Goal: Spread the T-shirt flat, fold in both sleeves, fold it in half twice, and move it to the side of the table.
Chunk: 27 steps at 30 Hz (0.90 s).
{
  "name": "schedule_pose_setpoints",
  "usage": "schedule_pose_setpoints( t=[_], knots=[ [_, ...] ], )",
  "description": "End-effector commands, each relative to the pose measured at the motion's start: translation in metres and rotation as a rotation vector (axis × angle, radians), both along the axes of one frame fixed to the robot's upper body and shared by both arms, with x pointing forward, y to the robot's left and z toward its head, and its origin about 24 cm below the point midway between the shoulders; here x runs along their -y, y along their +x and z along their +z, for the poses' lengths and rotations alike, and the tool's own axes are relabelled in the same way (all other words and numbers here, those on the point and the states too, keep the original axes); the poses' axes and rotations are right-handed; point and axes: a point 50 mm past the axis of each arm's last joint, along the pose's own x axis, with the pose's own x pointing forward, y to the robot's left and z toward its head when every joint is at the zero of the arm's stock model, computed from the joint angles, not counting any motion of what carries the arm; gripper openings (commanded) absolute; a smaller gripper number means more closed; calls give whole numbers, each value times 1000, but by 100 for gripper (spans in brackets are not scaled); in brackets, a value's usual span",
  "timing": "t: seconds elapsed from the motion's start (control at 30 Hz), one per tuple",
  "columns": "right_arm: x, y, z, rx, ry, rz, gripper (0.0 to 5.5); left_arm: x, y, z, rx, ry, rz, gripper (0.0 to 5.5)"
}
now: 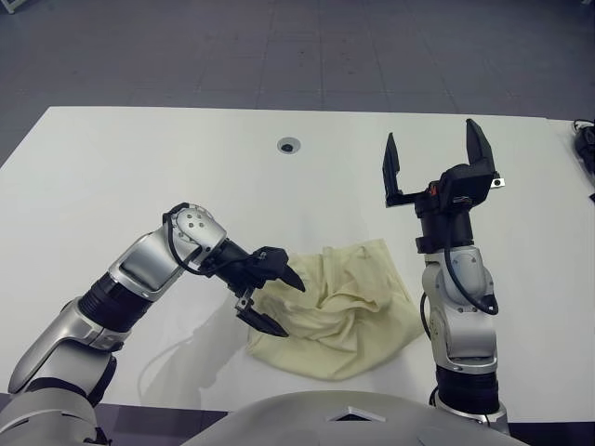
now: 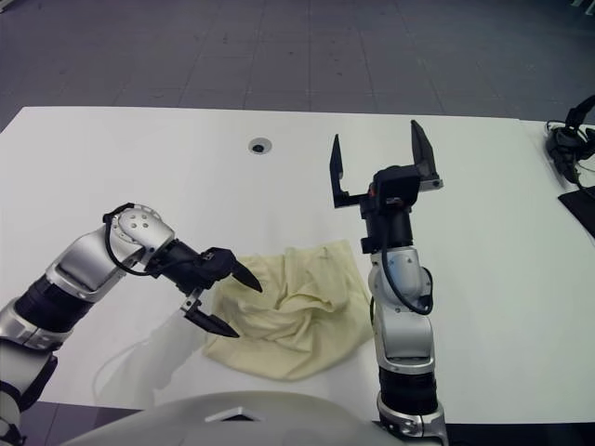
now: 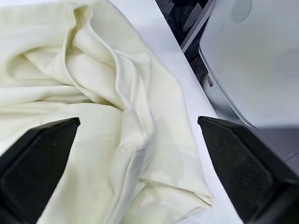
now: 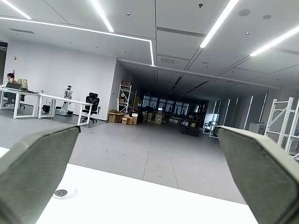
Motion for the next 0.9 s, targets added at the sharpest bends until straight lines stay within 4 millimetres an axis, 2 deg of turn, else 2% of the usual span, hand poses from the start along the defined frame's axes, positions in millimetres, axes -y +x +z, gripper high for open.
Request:
schedule_pose_setpoints(
  t=[0.03,0.1,0.9],
  knots=[
    [0,-1,3,6,5,3,540,-1,0,-2,4,20,2,521],
    [0,-2,3,7,5,3,540,-1,0,-3,0,23,3,509],
    [0,-3,6,6,4,1,540,1,-2,-7,-11,29,7,101]
  ],
)
